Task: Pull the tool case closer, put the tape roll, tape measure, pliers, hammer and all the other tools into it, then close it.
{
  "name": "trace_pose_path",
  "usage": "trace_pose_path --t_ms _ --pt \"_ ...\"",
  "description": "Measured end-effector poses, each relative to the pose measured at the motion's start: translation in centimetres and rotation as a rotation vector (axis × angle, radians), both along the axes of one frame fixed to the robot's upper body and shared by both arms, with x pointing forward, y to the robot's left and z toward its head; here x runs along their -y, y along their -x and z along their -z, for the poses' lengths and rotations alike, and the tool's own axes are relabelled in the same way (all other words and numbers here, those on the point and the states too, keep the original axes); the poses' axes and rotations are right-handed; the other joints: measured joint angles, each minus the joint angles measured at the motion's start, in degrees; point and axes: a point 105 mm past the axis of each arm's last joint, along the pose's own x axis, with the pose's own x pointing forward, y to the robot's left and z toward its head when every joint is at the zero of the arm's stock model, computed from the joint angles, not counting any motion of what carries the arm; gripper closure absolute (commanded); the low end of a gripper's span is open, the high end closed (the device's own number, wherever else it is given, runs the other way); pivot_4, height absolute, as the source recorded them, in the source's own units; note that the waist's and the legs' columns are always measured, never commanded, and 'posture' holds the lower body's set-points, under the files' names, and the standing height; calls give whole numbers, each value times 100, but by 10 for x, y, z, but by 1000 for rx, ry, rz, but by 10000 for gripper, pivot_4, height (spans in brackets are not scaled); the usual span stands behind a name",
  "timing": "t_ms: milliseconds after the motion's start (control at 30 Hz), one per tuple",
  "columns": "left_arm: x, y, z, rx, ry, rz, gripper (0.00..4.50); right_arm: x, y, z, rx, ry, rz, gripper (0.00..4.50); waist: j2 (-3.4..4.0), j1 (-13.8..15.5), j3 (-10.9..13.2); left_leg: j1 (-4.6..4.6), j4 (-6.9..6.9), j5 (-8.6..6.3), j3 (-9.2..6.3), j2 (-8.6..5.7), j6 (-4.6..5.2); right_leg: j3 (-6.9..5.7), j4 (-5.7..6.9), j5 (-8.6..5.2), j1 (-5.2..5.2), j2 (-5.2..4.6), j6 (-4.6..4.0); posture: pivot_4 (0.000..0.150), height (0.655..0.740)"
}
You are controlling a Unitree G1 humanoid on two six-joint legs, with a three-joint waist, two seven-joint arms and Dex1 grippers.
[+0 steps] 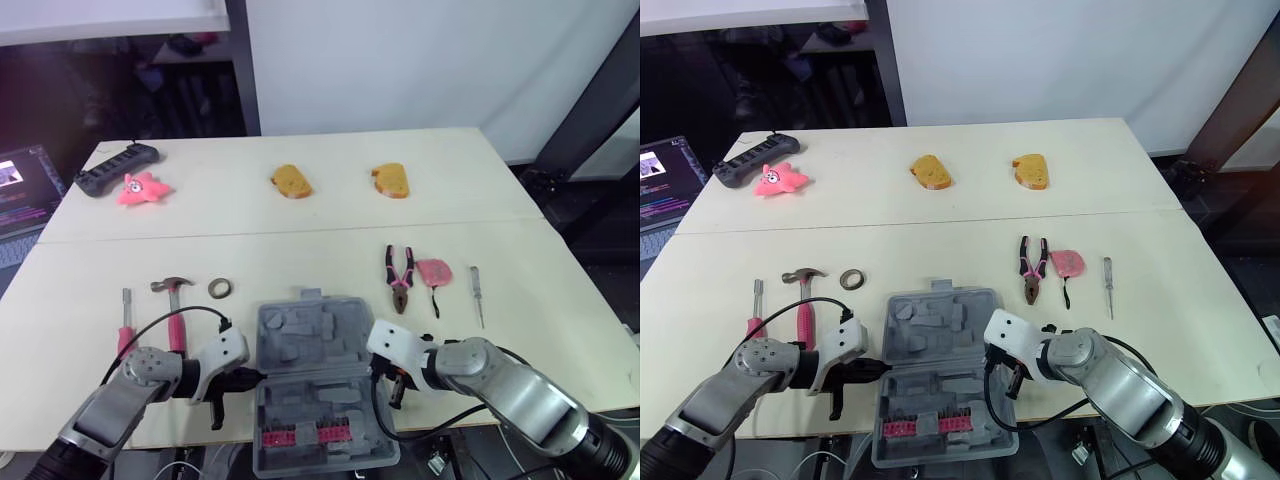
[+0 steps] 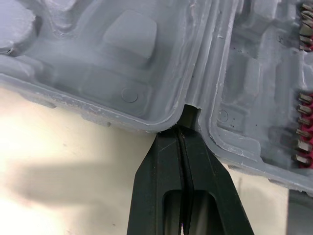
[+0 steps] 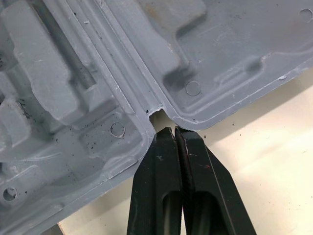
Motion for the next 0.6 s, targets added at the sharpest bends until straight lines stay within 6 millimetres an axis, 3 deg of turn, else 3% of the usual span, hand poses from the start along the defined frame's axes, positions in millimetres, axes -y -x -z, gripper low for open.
trace_pose_path --t_ms 400,600 --pt "-2 4 3 17 4 3 44642 1 3 1 -17 -4 2 44146 10 -10 -10 2 0 0 1 0 0 1 2 0 0 0 0 1500 7400" --pt "-3 1 4 21 12 3 44642 16 -1 -3 4 -1 59 44146 24 -8 -22 5 0 0 2 0 0 1 4 0 2 1 0 1500 7400"
